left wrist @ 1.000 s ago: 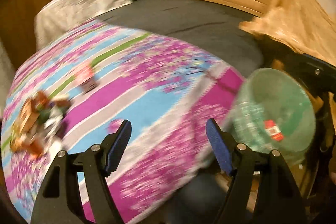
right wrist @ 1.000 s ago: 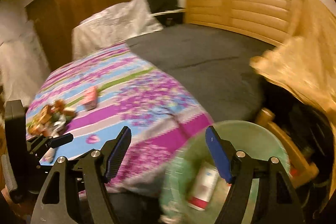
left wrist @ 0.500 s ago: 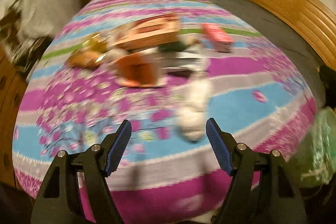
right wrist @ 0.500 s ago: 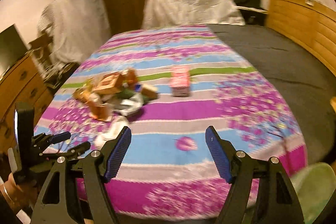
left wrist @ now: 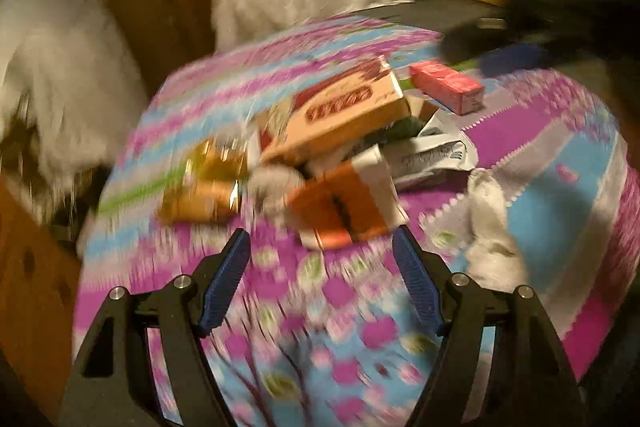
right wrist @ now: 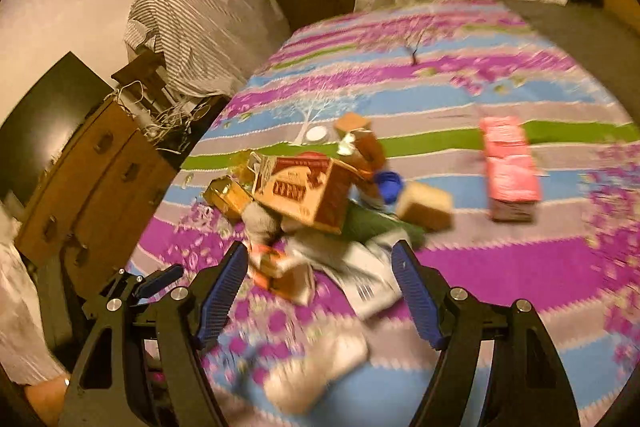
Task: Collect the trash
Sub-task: 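Move both grippers back over the trash pile, then grasp the orange tube with left gripper while right gripper grasps brown box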
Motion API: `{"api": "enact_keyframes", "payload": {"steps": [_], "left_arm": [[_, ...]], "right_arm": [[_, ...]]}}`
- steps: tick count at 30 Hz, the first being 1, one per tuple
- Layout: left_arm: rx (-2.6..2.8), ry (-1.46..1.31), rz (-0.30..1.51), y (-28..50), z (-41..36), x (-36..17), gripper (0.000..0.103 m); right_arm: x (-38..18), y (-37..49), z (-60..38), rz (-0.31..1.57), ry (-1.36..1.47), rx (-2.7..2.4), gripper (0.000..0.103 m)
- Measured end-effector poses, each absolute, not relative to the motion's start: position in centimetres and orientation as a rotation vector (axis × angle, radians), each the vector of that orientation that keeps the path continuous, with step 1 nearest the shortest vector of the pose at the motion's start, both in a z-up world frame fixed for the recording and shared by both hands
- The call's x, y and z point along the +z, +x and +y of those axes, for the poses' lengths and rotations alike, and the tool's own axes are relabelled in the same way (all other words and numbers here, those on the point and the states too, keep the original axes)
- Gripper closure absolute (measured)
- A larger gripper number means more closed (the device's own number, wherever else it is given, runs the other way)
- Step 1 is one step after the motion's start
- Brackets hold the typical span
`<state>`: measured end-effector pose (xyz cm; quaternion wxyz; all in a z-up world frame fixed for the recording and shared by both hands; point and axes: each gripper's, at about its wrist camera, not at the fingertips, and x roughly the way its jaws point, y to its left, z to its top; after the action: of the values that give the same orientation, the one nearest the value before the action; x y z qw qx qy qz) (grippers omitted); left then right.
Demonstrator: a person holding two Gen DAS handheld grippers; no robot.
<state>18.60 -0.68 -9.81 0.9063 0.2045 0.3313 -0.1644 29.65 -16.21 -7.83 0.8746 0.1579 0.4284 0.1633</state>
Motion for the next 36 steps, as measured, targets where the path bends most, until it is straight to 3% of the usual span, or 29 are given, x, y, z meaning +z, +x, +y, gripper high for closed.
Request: {"api": "enact_keyframes", "payload": {"steps": [9,11,12,13,14,20,36], "left_arm": [[-0.551,0.578,0.584,22.5,-2.6,-9.8,0.033],[-0.591,0.638,0.587,23.0,-3.4,-10.5,0.033],[-0.601,0.672,0.597,23.3,-3.9,-11.0,0.039],[-0.608,0.687,0.606,23.5,-4.2,-11.4,0.063],[-0.619,0.697,0.63,23.7,-4.4,-11.7,0.071],[-0.598,0.617,0.653,22.8,-3.6,-11.0,0.098],[-0.45,0.315,0.66,16.5,1.6,-6.5,0.099]], "right_arm": [[-12.5,37.3,-15.5,1.015,0.584,0.405,0.028],[-13.0,37.9,-15.7,1.022,0.625,0.42,0.042],[-13.3,38.2,-15.7,1.027,0.636,0.422,0.052],[-13.5,38.5,-15.7,1.032,0.648,0.425,0.057],[-13.7,38.6,-15.8,1.037,0.665,0.428,0.064],[-13.4,37.5,-16.4,1.007,0.696,0.453,0.07],[-1.9,25.8,-19.7,0.707,0.58,0.369,0.072]]}}
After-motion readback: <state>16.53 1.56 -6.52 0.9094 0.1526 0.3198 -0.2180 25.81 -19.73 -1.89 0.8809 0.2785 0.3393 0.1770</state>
